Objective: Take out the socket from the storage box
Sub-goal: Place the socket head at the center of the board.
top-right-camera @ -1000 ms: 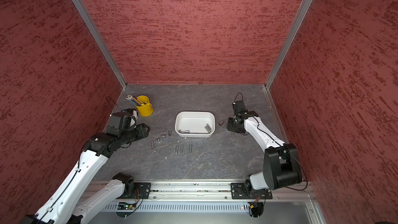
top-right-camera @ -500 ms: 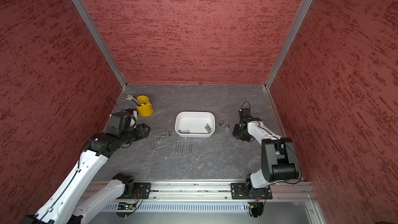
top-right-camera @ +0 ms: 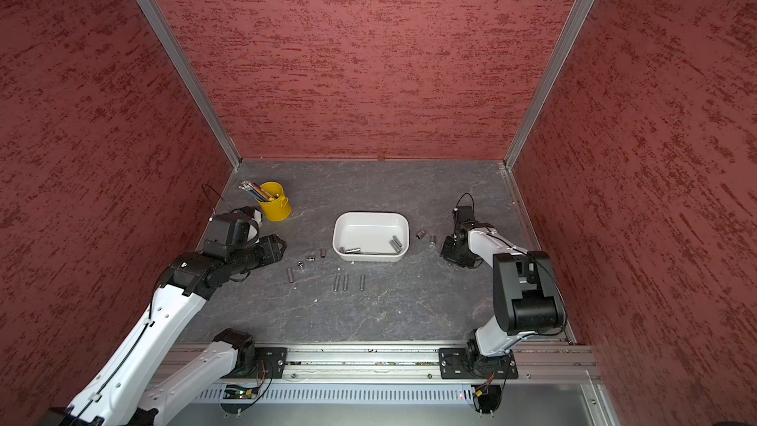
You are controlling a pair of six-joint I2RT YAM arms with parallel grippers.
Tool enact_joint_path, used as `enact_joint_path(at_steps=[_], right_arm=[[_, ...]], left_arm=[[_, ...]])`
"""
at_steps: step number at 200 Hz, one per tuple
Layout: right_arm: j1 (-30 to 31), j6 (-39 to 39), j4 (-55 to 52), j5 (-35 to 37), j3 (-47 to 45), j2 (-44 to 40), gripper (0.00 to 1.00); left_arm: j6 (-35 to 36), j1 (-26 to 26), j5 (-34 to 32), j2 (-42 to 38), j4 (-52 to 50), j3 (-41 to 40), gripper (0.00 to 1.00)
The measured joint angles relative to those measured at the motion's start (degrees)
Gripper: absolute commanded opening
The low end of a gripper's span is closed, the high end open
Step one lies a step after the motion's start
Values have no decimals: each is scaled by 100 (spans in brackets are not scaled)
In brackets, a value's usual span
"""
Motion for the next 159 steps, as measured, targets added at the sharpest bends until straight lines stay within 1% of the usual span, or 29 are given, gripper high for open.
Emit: enact_joint_path(at_steps=[100,120,140,159], right_arm=[[-4,20,-57,22,2,-70,38],[-4,44,-192,31,2,-299,39],[-4,59,-372,24,24,-717,39],[28,59,-629,-55,295,-990,39]], left_arm=[[0,0,0,9,-2,0,57],[0,0,-2,9,-2,0,57],[0,0,0,15,0,0,57],[15,0,0,35,-2,0,58]])
